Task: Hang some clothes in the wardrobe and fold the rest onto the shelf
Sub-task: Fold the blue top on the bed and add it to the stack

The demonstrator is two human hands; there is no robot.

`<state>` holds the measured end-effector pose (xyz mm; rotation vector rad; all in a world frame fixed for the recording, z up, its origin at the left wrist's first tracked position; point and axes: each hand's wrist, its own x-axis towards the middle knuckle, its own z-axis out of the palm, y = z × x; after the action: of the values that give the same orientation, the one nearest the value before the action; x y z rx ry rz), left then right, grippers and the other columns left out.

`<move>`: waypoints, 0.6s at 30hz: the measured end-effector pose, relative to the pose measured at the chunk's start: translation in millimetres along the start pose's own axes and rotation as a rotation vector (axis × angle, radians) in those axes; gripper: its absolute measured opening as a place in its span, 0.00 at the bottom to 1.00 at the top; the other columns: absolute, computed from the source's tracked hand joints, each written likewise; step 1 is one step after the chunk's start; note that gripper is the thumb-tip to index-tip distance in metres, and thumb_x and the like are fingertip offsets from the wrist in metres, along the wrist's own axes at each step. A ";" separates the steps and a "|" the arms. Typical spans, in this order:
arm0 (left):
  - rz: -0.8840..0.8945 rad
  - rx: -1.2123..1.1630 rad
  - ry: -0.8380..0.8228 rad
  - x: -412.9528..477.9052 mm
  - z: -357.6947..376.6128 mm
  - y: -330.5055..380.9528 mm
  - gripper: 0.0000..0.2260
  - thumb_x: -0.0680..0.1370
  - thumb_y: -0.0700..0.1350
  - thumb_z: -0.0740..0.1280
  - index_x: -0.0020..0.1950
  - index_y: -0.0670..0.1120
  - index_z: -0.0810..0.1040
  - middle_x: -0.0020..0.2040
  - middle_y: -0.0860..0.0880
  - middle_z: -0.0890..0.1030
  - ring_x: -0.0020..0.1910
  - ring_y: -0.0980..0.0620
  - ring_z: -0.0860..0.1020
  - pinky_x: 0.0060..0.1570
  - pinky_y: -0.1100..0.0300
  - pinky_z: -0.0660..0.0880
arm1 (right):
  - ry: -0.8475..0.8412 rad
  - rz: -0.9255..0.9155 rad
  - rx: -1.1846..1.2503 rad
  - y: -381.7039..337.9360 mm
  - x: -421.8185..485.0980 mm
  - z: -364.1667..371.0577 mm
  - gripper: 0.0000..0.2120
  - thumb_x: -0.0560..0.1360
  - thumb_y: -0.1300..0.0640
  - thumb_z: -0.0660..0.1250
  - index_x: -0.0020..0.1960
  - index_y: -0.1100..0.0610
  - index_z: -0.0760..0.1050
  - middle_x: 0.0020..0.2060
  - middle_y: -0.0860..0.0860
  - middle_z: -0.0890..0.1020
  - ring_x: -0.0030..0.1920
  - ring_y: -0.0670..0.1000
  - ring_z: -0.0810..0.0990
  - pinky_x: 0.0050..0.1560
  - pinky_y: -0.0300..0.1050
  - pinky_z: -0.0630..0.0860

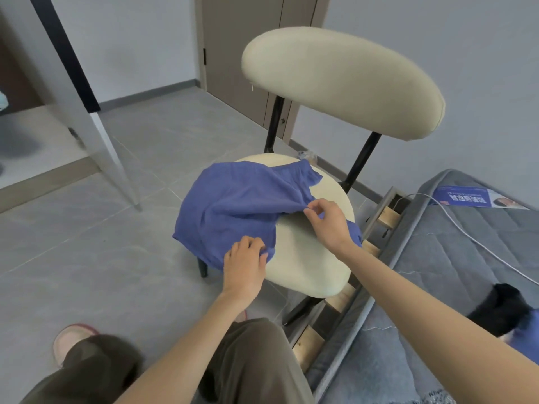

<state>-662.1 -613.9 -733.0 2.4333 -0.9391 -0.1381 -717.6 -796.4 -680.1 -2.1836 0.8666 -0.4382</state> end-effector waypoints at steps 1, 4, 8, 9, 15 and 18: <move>0.005 -0.075 0.037 -2.0 -8.9 -0.8 0.06 0.82 0.47 0.58 0.51 0.47 0.72 0.49 0.51 0.75 0.51 0.48 0.73 0.48 0.57 0.67 | 0.015 0.052 0.045 -5.0 -1.9 -2.9 0.06 0.79 0.55 0.63 0.49 0.57 0.75 0.41 0.49 0.75 0.39 0.44 0.71 0.38 0.34 0.67; 0.009 -0.249 0.127 -8.5 -47.6 -5.5 0.03 0.80 0.42 0.61 0.48 0.46 0.73 0.44 0.50 0.79 0.46 0.47 0.76 0.46 0.50 0.72 | 0.022 0.214 0.260 -21.0 -7.5 -7.0 0.03 0.79 0.57 0.62 0.48 0.55 0.73 0.35 0.49 0.78 0.37 0.49 0.74 0.37 0.38 0.72; 0.071 -0.390 0.224 -16.4 -117.1 -13.1 0.04 0.79 0.37 0.60 0.47 0.45 0.72 0.40 0.51 0.78 0.39 0.50 0.76 0.39 0.61 0.71 | -0.114 0.159 0.287 -50.7 -25.9 -3.7 0.11 0.76 0.63 0.63 0.55 0.51 0.71 0.43 0.49 0.83 0.47 0.50 0.80 0.47 0.43 0.77; 0.100 -0.396 0.245 -18.9 -135.1 -14.5 0.05 0.79 0.36 0.60 0.47 0.45 0.72 0.40 0.51 0.78 0.39 0.50 0.76 0.39 0.61 0.70 | -0.207 0.085 0.271 -60.8 -33.9 -1.0 0.17 0.75 0.65 0.64 0.59 0.49 0.70 0.48 0.49 0.82 0.52 0.49 0.79 0.50 0.44 0.77; 0.132 -0.516 0.348 -37.5 -232.3 -10.2 0.07 0.79 0.36 0.60 0.47 0.48 0.72 0.41 0.58 0.78 0.42 0.60 0.77 0.42 0.65 0.70 | -0.548 -0.313 0.121 -131.1 -84.4 25.4 0.26 0.70 0.64 0.72 0.62 0.49 0.67 0.59 0.47 0.74 0.54 0.48 0.77 0.49 0.40 0.78; 0.138 -0.575 0.421 -49.1 -277.3 -2.0 0.08 0.80 0.37 0.60 0.46 0.50 0.72 0.42 0.57 0.79 0.43 0.58 0.77 0.43 0.65 0.71 | -0.417 -0.422 0.066 -160.8 -101.1 30.9 0.20 0.71 0.60 0.72 0.57 0.51 0.68 0.54 0.46 0.77 0.53 0.48 0.77 0.50 0.39 0.75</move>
<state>-622.0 -459.9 -500.6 1.7680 -0.7431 0.1347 -701.1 -629.2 -586.3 -2.2782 0.1634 -0.1907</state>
